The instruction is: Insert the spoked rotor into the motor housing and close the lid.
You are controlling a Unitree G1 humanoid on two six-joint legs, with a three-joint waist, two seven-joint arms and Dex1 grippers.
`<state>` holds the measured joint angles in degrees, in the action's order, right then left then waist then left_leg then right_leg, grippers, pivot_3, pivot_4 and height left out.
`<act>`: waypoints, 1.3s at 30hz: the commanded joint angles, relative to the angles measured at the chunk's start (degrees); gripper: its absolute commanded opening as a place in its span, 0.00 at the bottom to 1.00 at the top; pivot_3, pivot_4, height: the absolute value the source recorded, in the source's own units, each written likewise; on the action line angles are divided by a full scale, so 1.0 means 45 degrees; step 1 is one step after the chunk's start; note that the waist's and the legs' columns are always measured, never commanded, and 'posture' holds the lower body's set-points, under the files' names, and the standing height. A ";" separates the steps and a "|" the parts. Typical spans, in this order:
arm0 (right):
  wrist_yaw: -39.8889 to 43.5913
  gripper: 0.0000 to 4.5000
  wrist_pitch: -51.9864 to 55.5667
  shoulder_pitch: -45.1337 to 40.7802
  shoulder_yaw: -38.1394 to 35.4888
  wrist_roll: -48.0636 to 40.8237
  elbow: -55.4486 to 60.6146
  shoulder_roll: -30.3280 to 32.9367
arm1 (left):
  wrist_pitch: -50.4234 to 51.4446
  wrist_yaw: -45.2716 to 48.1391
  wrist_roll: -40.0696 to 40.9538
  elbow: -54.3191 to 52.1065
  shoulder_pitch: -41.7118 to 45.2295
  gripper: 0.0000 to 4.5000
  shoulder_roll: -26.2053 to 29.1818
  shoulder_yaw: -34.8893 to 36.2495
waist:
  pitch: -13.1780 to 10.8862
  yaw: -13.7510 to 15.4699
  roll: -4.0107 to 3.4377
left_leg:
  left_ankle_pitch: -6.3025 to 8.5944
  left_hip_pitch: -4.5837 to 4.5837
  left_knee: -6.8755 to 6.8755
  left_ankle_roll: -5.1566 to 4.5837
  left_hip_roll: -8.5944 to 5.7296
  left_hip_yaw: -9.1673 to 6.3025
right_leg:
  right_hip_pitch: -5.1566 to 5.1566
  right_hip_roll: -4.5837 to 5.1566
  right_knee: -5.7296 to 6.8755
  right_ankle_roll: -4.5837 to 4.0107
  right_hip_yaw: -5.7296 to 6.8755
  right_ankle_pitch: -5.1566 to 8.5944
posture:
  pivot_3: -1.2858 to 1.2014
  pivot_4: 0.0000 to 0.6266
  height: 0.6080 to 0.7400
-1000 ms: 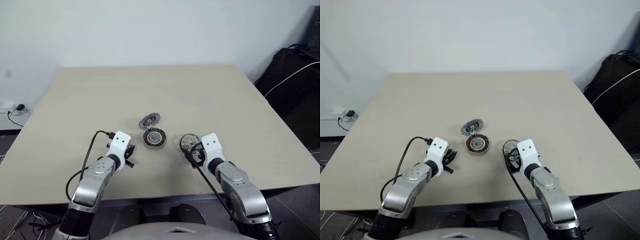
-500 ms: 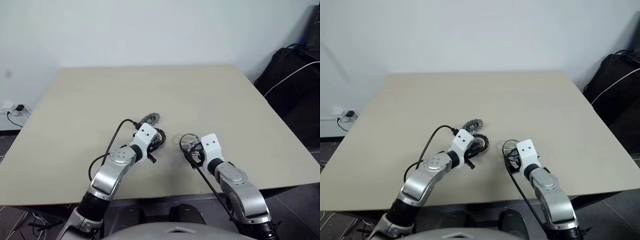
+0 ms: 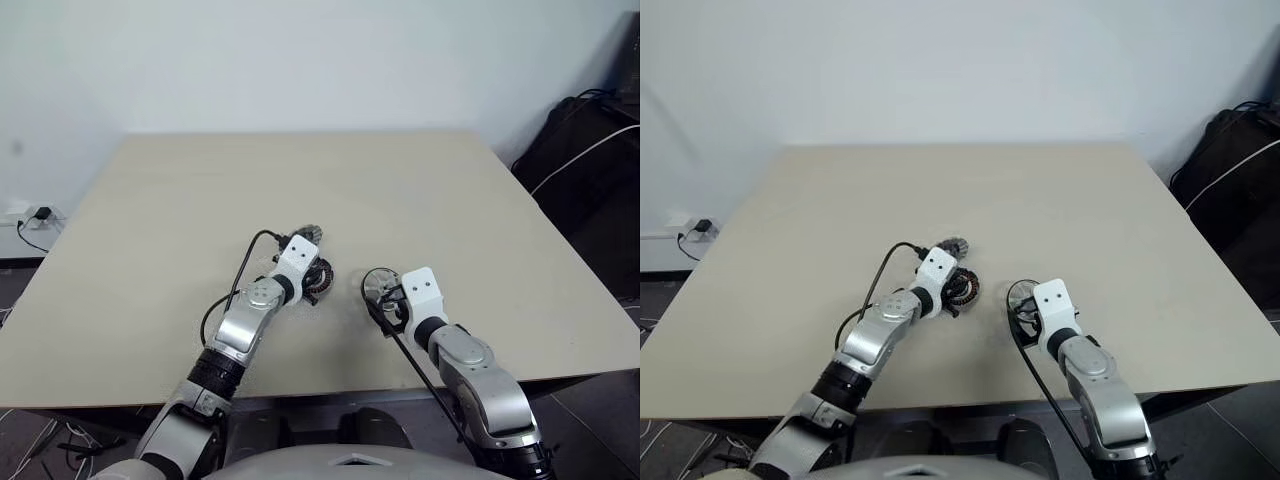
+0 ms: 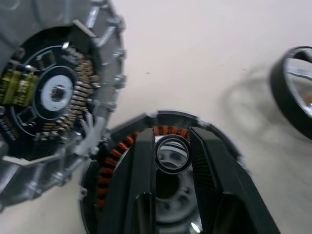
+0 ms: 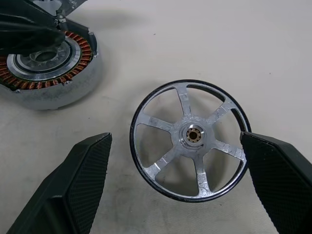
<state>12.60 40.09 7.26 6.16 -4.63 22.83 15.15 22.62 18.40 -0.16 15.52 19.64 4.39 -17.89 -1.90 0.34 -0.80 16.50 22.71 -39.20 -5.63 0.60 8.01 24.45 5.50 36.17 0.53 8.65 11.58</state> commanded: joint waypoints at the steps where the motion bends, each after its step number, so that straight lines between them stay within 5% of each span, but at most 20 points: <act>1: -0.0096 1.00 -0.0290 -0.0092 -0.0201 0.0045 0.0344 -0.0044 | -0.0552 -0.0273 -0.0237 0.0374 0.0510 0.15 -0.0203 0.0265 | 0.0000 -0.0003 0.0000 | 0.0001 0.0001 0.0000 -0.0003 0.0000 0.0000 | 0.0001 0.0000 0.0000 0.0002 0.0000 -0.0002 | 0.52 0.00 1.00; 8: -0.0142 1.00 -0.0313 -0.0062 -0.0215 0.0035 0.0378 -0.0054 | -0.0409 0.0047 -0.0282 0.0535 0.0455 0.15 -0.0253 0.0239 | 0.0000 -0.0006 0.0001 | 0.0003 0.0002 -0.0002 -0.0006 0.0000 0.0000 | 0.0000 0.0001 0.0000 0.0001 0.0002 -0.0002 | 0.52 0.00 1.00; 16: -0.0101 1.00 -0.0276 -0.0159 -0.0168 0.0023 0.0345 -0.0044 | -0.0187 0.0235 -0.0187 -0.0010 0.0244 0.72 -0.0270 0.0384 | 0.0000 -0.0017 0.0001 | 0.0004 0.0002 -0.0007 -0.0008 0.0000 -0.0001 | -0.0001 0.0001 0.0001 0.0000 0.0001 -0.0002 | 0.52 0.00 1.00; 19: -0.0087 1.00 -0.0267 -0.0187 -0.0147 0.0024 0.0334 -0.0041 | -0.0081 0.0160 -0.0080 -0.0407 0.0135 0.64 -0.0297 0.0565 | 0.0000 -0.0022 0.0001 | 0.0004 0.0002 -0.0007 -0.0009 0.0000 0.0000 | -0.0001 0.0001 0.0001 0.0001 0.0000 -0.0002 | 0.52 0.00 1.00; 28: -0.0035 1.00 -0.0144 -0.0442 0.0041 0.0050 0.0531 -0.0035 | 0.0546 0.0826 0.0173 -0.3319 -0.1158 0.00 0.0187 0.0574 | 0.0002 -0.0068 -0.0002 | 0.0004 0.0001 -0.0009 -0.0008 0.0000 0.0000 | 0.0000 0.0001 0.0002 -0.0011 -0.0002 0.0004 | 0.52 0.00 1.00; 32: 0.0046 1.00 -0.0079 -0.1094 0.0403 0.0003 0.0511 -0.0242 | 0.0785 0.0927 0.0322 -0.4845 -0.2270 0.00 0.0939 0.0931 | 0.0004 -0.0205 -0.0006 | 0.0002 -0.0004 -0.0009 -0.0004 0.0000 0.0000 | 0.0001 0.0001 0.0012 -0.0019 -0.0004 0.0009 | 0.52 0.00 1.00; 39: 0.0136 0.56 -0.0149 -0.2760 0.1535 0.0449 -0.0801 -0.0580 | -0.0081 0.1131 0.0904 -0.5982 -0.3977 0.00 0.1403 0.1749 | 0.0008 -0.0191 -0.0001 | -0.0005 -0.0008 -0.0014 0.0008 0.0001 0.0000 | 0.0002 0.0004 0.0032 -0.0032 -0.0002 0.0017 | 0.52 0.00 1.00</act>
<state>12.84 40.37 -3.49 12.15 -3.35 19.62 12.76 25.15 22.81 2.63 -8.08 2.02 10.61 -10.81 -1.87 -0.52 -0.80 16.48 22.68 -39.26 -5.60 0.59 8.02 24.47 5.53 36.30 0.39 8.63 11.65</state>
